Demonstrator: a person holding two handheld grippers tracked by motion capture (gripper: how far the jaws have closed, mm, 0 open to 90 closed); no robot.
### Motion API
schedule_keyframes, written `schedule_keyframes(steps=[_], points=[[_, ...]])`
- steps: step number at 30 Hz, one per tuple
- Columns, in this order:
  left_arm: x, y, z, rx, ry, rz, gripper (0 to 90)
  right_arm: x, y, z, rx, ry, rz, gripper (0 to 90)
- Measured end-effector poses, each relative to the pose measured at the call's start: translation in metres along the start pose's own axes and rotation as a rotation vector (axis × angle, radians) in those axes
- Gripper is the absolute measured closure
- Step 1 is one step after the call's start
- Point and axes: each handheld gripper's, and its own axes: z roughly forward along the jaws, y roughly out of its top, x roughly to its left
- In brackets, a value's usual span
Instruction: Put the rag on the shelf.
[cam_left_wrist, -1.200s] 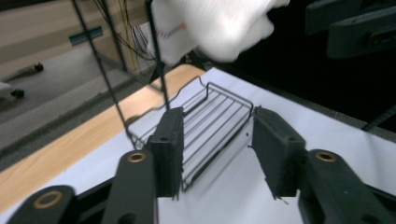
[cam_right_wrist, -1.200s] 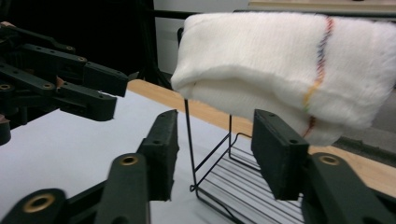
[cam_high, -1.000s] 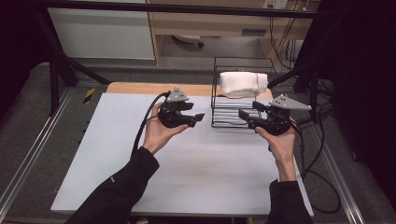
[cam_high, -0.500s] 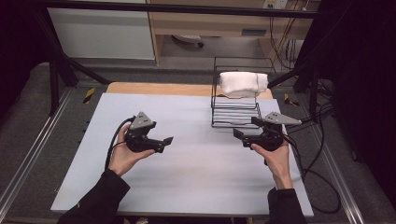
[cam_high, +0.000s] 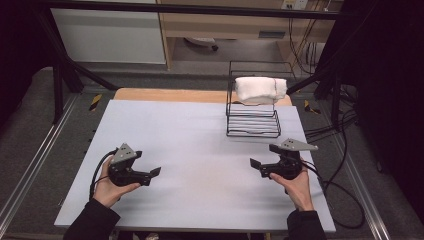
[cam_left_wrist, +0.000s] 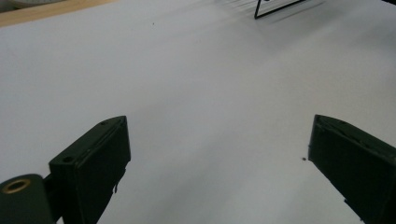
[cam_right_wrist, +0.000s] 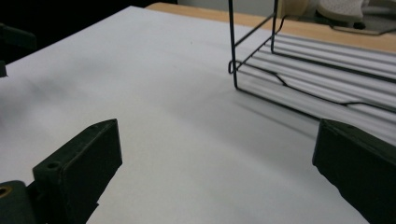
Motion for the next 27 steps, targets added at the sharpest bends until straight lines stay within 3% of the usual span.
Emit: schedule_keyframes(steps=[8,18,27], points=[[0.011,-0.026,-0.013,0.001,0.005,-0.035,5.4,-0.002,-0.028,0.001,0.081,0.014,-0.003,0.9],[0.017,-0.041,-0.017,0.023,0.003,-0.022,5.4,-0.005,-0.057,-0.010,0.117,0.026,0.036,0.9],[0.018,-0.046,-0.016,0.037,0.003,-0.026,5.4,-0.007,-0.063,-0.012,0.135,0.038,0.051,1.0]])
